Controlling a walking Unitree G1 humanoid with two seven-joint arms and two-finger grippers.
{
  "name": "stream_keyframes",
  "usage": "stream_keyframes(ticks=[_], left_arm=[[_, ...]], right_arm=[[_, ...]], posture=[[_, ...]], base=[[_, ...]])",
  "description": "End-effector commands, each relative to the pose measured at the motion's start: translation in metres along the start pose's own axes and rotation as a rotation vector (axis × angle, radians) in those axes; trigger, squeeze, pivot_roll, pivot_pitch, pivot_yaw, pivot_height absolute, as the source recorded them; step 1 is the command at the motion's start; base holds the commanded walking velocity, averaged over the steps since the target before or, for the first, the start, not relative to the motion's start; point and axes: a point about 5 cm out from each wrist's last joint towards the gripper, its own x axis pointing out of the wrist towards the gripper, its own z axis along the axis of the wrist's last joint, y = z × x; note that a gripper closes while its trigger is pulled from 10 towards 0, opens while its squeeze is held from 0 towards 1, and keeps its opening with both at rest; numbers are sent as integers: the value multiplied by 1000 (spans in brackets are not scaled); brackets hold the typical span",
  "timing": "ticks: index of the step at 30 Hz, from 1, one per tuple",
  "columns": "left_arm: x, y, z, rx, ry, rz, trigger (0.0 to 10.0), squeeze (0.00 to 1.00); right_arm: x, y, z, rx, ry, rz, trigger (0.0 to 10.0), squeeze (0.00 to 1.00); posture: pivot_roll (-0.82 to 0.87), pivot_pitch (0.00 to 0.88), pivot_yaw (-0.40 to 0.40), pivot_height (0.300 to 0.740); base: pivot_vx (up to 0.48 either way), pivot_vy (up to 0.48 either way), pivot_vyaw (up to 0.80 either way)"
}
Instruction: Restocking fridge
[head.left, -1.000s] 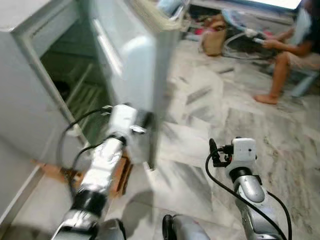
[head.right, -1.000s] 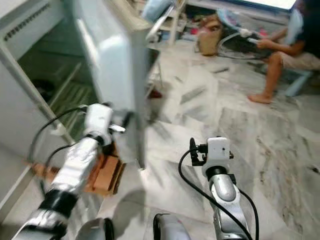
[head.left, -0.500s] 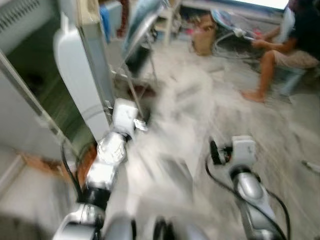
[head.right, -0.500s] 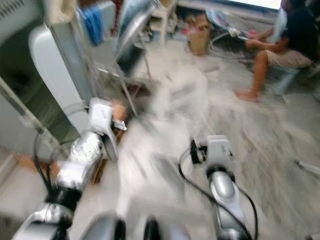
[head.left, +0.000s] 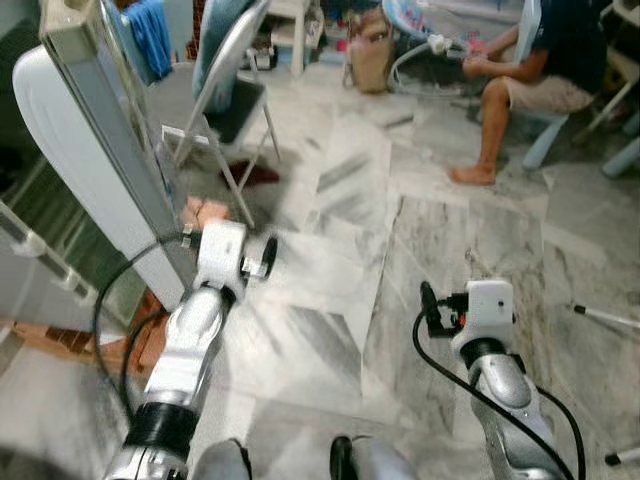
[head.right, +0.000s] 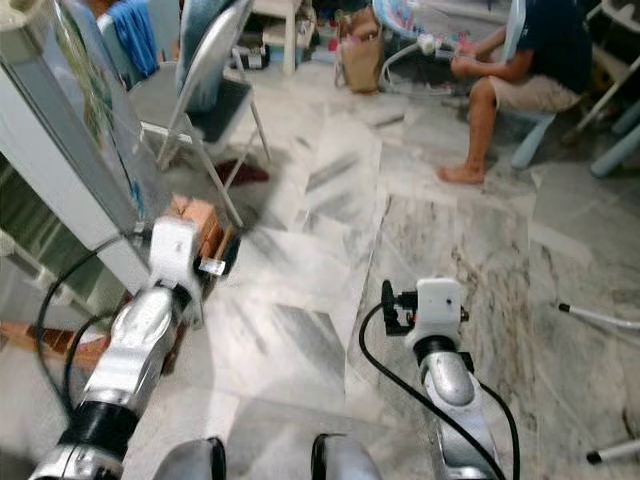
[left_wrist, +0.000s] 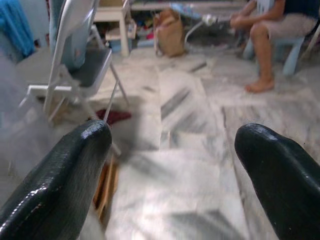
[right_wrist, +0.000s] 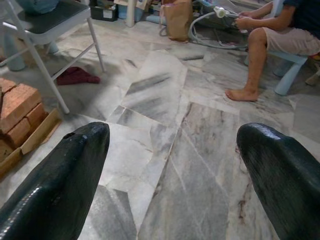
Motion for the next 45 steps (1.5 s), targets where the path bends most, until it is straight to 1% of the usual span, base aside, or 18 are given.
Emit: stream_keyframes(ticks=[1, 3, 4, 5, 6, 7, 8, 9, 10, 12, 15, 17, 21, 32, 40, 41, 45], left_arm=[[-8, -1, 4, 54, -22, -8, 10000, 0], [-21, 7, 0, 71, -13, 47, 10000, 0], [-21, 7, 0, 71, -13, 47, 10000, 0], [-28, 13, -3, 64, -1, 92, 10000, 0], [-28, 13, -3, 64, -1, 92, 10000, 0], [-46, 30, -17, 60, 55, 198, 10000, 0], [-46, 30, -17, 60, 55, 198, 10000, 0], [-55, 39, -25, 39, 91, 240, 10000, 0], [-56, 41, -26, 29, 99, 246, 10000, 0], [-57, 44, -29, 8, 116, 265, 10000, 0], [-55, 46, -26, 9, 106, 271, 10000, 0], [-53, 45, -22, 11, 88, 269, 10000, 0], [-51, 40, -21, -4, 89, 251, 10000, 0], [-52, 35, -25, -21, 93, 229, 10000, 0], [-50, 35, -25, -18, 91, 228, 10000, 0], [-49, 35, -24, -27, 86, 231, 10000, 0], [-49, 35, -23, -9, 78, 231, 10000, 0]], right_arm=[[-1, -2, -3, 11, 17, 8, 10000, 0], [-1, -1, -5, 21, 29, 21, 10000, 0], [-1, -1, -5, 21, 29, 21, 10000, 0], [-1, -1, -5, 23, 33, 28, 10000, 0], [-1, -1, -5, 23, 33, 28, 10000, 0], [-1, 0, -6, 32, 36, 41, 10000, 0], [-1, 0, -6, 32, 36, 41, 10000, 0], [0, 0, -6, 33, 37, 49, 10000, 0], [0, 1, -6, 31, 37, 52, 10000, 0], [1, 1, -6, 29, 39, 54, 10000, 0], [2, 1, -6, 30, 39, 54, 10000, 0], [2, 0, -6, 27, 40, 49, 10000, 0], [2, -1, -6, 27, 43, 46, 10000, 0], [4, -1, -7, 26, 44, 47, 10000, 0], [5, -1, -7, 23, 46, 48, 10000, 0], [6, -1, -7, 23, 46, 47, 10000, 0], [6, -2, -8, 22, 48, 46, 10000, 0]], posture=[[31, 141, -56, 740], [34, 142, -56, 740], [34, 142, -56, 740], [36, 143, -56, 740], [36, 143, -56, 740], [48, 144, -62, 740], [48, 144, -62, 740], [52, 143, -66, 740], [52, 143, -66, 740], [54, 140, -69, 740], [56, 136, -71, 740], [55, 134, -71, 740], [51, 129, -72, 740], [53, 125, -75, 740], [51, 121, -75, 740], [51, 121, -74, 740], [49, 120, -76, 740]], base=[[0, 0, 0], [0, 0, 0], [0, 0, 0], [0, 0, 0], [0, 0, 0], [0, 0, 0], [0, 0, 0], [0, 0, 0], [0, 0, 0], [0, 441, 0], [0, 480, 0], [0, 480, 0], [0, 480, -100], [0, 480, -666], [0, 454, 0], [0, 480, 0], [0, 0, 0]])
